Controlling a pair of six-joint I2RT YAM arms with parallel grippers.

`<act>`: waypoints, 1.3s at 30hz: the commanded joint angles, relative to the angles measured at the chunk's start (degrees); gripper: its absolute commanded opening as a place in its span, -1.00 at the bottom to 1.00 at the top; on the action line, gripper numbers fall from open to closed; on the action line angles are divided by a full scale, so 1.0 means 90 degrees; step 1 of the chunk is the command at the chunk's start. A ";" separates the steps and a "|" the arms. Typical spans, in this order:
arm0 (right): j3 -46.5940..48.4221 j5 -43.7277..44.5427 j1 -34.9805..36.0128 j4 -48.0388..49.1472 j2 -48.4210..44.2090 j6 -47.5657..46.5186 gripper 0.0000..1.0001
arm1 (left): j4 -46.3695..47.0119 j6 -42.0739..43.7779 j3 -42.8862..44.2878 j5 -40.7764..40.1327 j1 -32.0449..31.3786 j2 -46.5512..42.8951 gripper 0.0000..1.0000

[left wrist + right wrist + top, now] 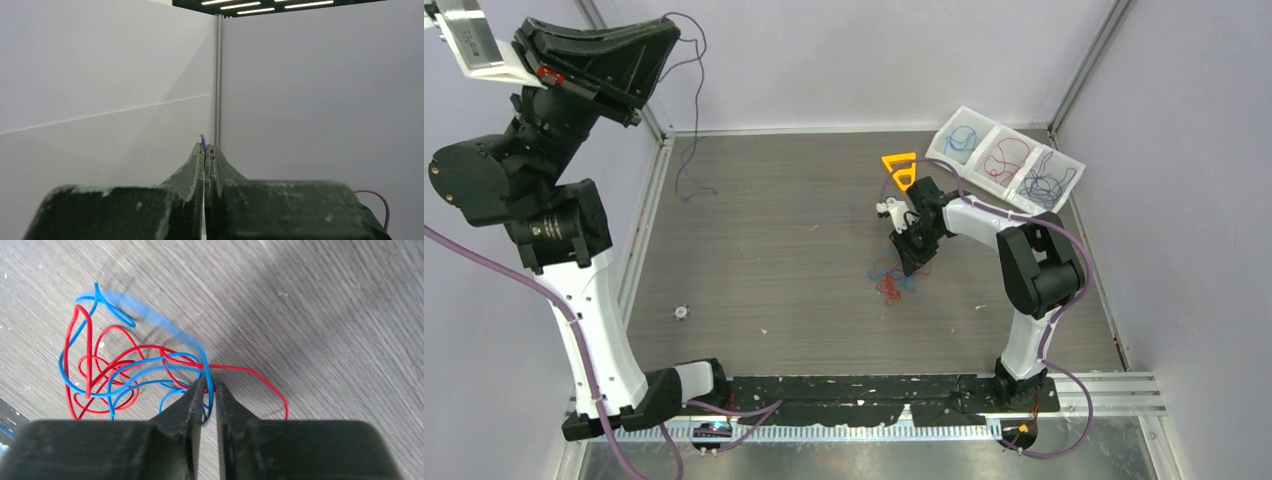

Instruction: Untangle the cables

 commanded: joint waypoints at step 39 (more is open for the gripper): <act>0.1763 -0.1770 0.0073 0.0738 -0.0234 0.0233 0.98 | -0.2243 0.2452 -0.5270 -0.0375 -0.2549 0.3047 -1.00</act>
